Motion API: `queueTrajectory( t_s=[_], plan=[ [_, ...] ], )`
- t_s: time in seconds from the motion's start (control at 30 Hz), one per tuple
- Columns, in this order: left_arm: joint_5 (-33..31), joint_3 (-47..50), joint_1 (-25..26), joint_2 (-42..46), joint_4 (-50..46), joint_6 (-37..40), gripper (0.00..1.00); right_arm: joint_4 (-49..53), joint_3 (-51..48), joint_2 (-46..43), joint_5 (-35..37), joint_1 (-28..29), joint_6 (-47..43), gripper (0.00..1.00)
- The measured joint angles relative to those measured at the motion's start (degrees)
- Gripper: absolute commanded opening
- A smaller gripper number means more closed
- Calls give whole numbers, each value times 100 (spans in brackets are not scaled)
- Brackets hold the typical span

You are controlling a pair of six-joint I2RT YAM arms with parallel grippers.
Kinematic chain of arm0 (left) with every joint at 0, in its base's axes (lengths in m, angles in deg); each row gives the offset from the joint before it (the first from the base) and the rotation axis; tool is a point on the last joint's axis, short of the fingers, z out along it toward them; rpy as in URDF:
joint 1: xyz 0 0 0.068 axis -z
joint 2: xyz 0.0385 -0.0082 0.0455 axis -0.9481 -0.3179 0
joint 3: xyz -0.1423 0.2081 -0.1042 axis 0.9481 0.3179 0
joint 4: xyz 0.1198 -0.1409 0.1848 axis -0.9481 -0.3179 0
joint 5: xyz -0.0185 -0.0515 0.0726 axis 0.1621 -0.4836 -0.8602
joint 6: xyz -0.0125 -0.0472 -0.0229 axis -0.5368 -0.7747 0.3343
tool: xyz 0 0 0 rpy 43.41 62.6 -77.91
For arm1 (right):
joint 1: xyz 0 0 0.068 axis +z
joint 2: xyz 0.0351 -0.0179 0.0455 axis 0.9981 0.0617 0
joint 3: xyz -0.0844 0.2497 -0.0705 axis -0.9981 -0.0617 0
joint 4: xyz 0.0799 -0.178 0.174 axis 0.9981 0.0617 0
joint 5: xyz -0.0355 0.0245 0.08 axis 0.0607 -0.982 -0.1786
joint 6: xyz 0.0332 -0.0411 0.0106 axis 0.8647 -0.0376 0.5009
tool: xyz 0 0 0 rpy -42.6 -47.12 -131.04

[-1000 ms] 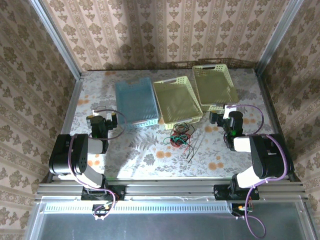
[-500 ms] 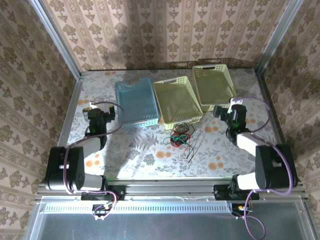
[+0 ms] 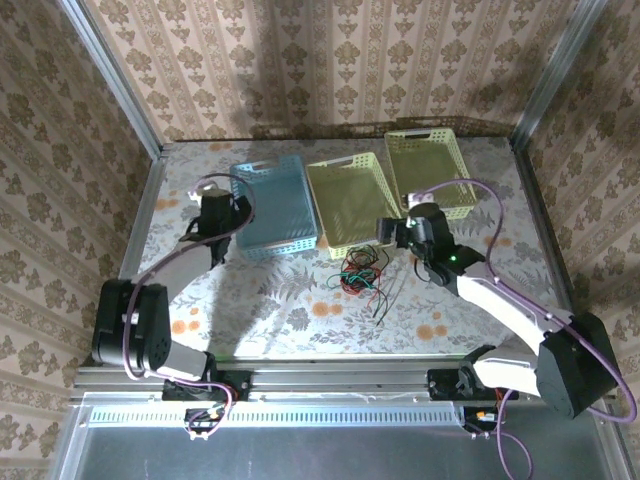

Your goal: Untangle the cables

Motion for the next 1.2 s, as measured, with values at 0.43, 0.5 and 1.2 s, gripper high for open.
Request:
queueTrajectory(
  t_s=[0.43,0.5,1.2],
  plan=[
    [-11,-697,520,-160,-1626,-616,100,1279,942,901,-278,271,-367,91],
    [125,-686,730,59,-1698,-518,100,1436,942,935,-299,271,-358,90],
    [2747,-317,1801,-55,-2334,96,98,2124,1939,2653,-730,271,-229,88]
  ],
)
